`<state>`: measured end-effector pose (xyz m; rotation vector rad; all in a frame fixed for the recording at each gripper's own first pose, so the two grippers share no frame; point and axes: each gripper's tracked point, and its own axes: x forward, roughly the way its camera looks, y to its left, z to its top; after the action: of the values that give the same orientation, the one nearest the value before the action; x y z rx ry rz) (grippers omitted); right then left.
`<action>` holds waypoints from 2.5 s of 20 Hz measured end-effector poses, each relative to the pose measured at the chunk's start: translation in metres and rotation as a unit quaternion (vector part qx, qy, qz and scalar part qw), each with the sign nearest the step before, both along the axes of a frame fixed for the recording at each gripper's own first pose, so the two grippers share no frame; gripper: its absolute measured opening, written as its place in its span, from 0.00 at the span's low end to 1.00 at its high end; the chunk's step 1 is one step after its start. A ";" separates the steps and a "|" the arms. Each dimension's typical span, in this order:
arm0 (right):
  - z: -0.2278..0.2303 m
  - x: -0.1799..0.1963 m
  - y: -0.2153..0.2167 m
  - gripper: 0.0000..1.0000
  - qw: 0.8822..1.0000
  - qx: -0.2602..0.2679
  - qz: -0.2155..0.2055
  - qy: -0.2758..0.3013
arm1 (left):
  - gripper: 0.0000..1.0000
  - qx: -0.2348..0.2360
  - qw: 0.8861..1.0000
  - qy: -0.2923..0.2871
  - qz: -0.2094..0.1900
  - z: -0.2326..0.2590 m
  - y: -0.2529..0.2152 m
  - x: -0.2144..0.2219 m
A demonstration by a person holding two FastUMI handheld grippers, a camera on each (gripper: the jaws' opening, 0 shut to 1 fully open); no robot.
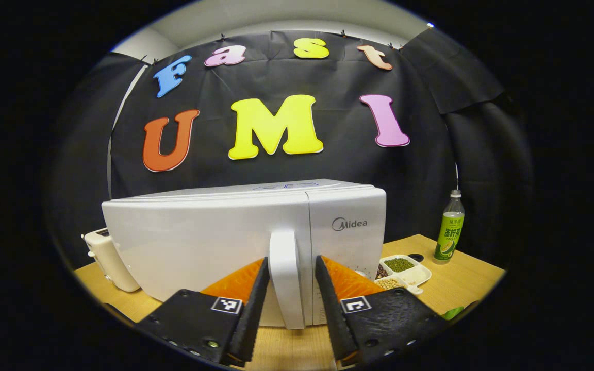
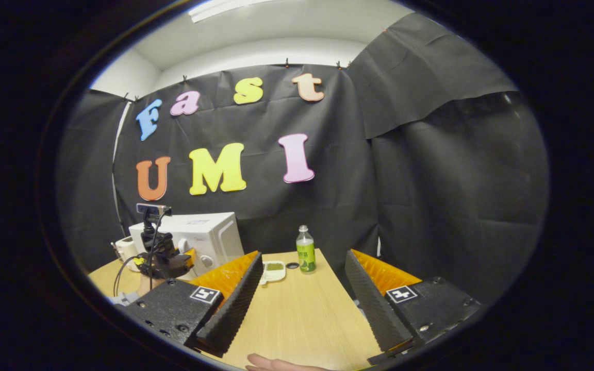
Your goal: Open the microwave oven with the left hand, put the food in, and close the microwave oven.
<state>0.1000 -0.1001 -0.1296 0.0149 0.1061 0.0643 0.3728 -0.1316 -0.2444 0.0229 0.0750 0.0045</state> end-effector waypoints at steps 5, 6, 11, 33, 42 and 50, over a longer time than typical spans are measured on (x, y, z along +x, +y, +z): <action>0.000 -0.005 0.003 1.00 1.000 0.003 -0.006 0.002 | 0.11 -0.032 0.999 0.020 -0.037 0.001 -0.002 -0.007; 0.001 -0.005 0.003 1.00 1.000 0.004 -0.007 0.003 | 0.11 -0.036 0.998 0.025 -0.046 0.001 -0.002 -0.009; 0.002 -0.006 0.007 0.94 1.000 -0.002 -0.007 0.001 | 0.11 -0.046 0.997 0.018 -0.065 0.006 0.003 -0.040; -0.023 -0.027 0.099 1.00 0.999 -0.013 0.047 0.020 | 0.17 -0.008 0.995 0.029 -0.093 -0.009 0.137 -0.232; -0.046 0.003 0.123 0.94 0.996 -0.016 0.072 0.060 | 0.84 -0.069 0.994 0.034 0.083 0.007 0.277 -0.342; -0.084 0.048 0.157 0.95 0.975 -0.009 0.129 0.181 | 0.95 -0.057 0.993 0.001 0.101 0.055 0.296 -0.351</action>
<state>0.1475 0.0573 -0.2137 -0.0054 0.4731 0.3202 0.0220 0.1646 -0.1890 -0.0985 0.0783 0.2017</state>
